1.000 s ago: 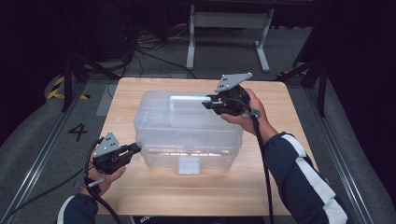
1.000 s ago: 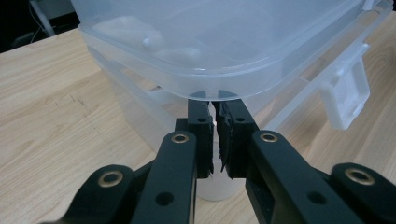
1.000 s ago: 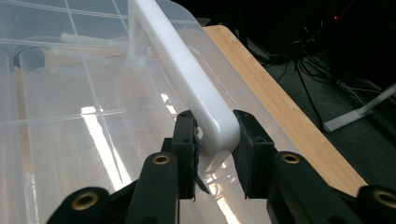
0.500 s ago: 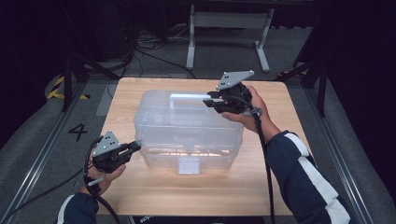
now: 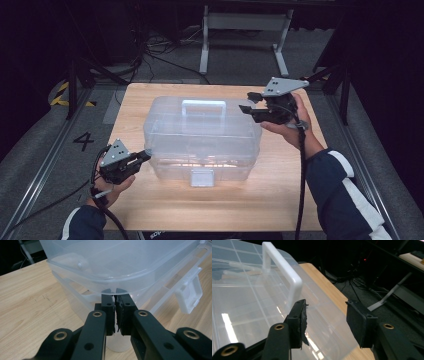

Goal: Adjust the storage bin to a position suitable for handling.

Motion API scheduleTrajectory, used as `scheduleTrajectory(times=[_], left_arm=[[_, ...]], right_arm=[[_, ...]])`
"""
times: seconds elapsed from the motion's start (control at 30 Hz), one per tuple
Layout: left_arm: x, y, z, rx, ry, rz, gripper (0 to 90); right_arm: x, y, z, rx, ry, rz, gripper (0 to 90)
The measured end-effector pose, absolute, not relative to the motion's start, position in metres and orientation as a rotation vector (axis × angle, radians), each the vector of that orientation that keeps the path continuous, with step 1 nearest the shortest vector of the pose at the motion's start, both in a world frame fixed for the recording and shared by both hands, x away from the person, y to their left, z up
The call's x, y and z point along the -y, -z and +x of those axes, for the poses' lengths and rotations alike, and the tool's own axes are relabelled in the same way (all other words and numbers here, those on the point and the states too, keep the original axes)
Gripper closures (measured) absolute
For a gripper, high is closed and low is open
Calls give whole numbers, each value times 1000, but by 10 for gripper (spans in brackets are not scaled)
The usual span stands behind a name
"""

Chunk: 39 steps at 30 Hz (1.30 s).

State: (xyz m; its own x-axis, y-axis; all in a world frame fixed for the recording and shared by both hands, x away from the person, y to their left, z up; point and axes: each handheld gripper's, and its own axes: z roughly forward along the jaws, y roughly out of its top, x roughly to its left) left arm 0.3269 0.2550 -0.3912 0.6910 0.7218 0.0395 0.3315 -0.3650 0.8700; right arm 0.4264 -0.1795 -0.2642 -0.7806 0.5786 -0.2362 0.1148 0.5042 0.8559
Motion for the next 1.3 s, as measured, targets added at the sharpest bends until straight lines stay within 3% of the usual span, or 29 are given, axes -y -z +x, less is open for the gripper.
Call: scheduleTrajectory(times=[0.57,0.97,1.3], left_arm=[[-254,386,329,-809,-541,1960,852],[-254,383,329,-806,-556,1950,852],[-255,380,329,-799,-559,1945,852]], right_arm=[[251,304,402,-2145,-1240,687,425],[258,357,390,-2234,-1278,690,399],[250,380,383,-2299,-1266,669,410]])
